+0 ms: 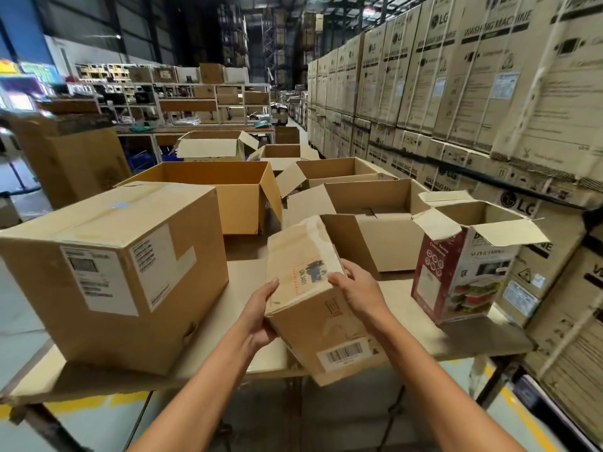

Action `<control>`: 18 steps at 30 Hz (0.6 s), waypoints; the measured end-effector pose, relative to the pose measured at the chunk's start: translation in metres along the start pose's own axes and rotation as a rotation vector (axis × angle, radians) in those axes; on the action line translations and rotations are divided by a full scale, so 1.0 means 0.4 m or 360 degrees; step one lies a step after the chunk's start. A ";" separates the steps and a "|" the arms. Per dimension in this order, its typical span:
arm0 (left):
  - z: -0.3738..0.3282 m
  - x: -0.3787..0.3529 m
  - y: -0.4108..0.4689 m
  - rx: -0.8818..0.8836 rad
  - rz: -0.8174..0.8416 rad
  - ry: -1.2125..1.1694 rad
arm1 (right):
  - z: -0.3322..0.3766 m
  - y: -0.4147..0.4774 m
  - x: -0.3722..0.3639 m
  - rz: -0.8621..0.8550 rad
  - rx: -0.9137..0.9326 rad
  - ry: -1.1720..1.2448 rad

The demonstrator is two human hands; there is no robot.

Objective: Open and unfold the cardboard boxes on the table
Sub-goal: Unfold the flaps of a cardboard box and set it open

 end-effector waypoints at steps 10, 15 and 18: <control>0.036 0.226 0.037 0.0033 -0.0239 -0.0003 | -0.075 0.009 -0.091 0.0170 0.0364 -0.0872; 0.020 0.254 0.046 -0.0226 -0.0505 0.0775 | -0.113 0.028 -0.149 0.0201 0.0294 -0.1215; -0.013 0.222 0.064 -0.0430 -0.0356 0.0914 | -0.107 0.033 -0.174 0.0233 0.0275 -0.1320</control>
Point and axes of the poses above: each hand's wrist, its own y-axis towards the middle knuckle, its own x-axis out of the back of the hand, z = x × y, the point moved 3 cm from there along y, towards the middle knuckle, and after that the axes turned 8 degrees about -z, right-handed, at the moved point
